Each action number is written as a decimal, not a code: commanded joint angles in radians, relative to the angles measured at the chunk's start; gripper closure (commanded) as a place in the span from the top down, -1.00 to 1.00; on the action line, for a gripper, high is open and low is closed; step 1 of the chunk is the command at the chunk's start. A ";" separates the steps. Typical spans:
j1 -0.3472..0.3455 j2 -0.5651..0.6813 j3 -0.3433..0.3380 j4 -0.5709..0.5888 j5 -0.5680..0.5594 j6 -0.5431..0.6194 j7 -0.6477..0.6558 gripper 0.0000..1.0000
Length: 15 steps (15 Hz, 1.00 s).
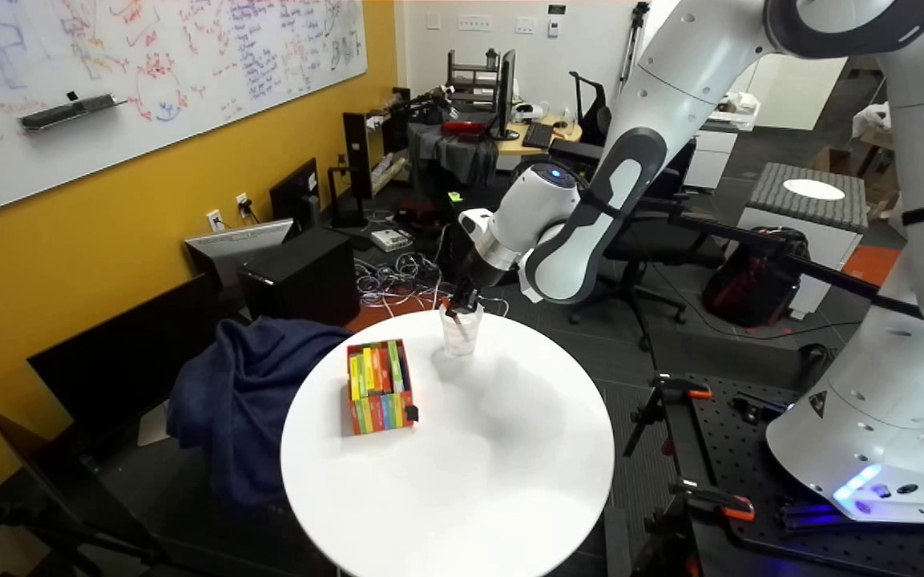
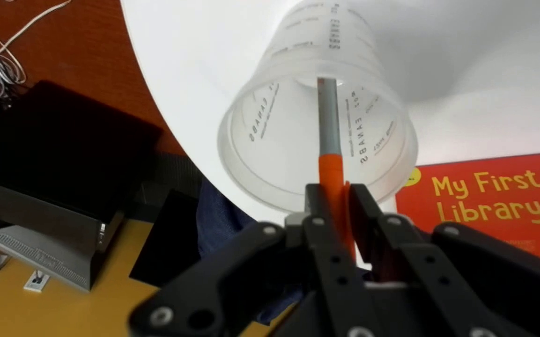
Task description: Remove the marker from the cup and place it on the table and move the cup to the left
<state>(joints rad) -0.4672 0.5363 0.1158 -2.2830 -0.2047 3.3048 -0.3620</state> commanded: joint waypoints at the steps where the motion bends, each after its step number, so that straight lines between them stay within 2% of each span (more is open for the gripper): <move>1: -0.048 -0.110 0.025 -0.108 -0.049 0.027 0.042 -0.91; 6: -0.057 -0.213 0.016 -0.184 -0.018 0.071 0.029 -0.91; 10: -0.085 -0.261 0.049 -0.217 -0.029 0.126 0.036 -0.91; 15: -0.124 -0.269 0.131 -0.211 -0.054 0.173 0.053 -0.91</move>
<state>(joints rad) -0.5578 0.2964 0.1941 -2.4730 -0.2293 3.4486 -0.3456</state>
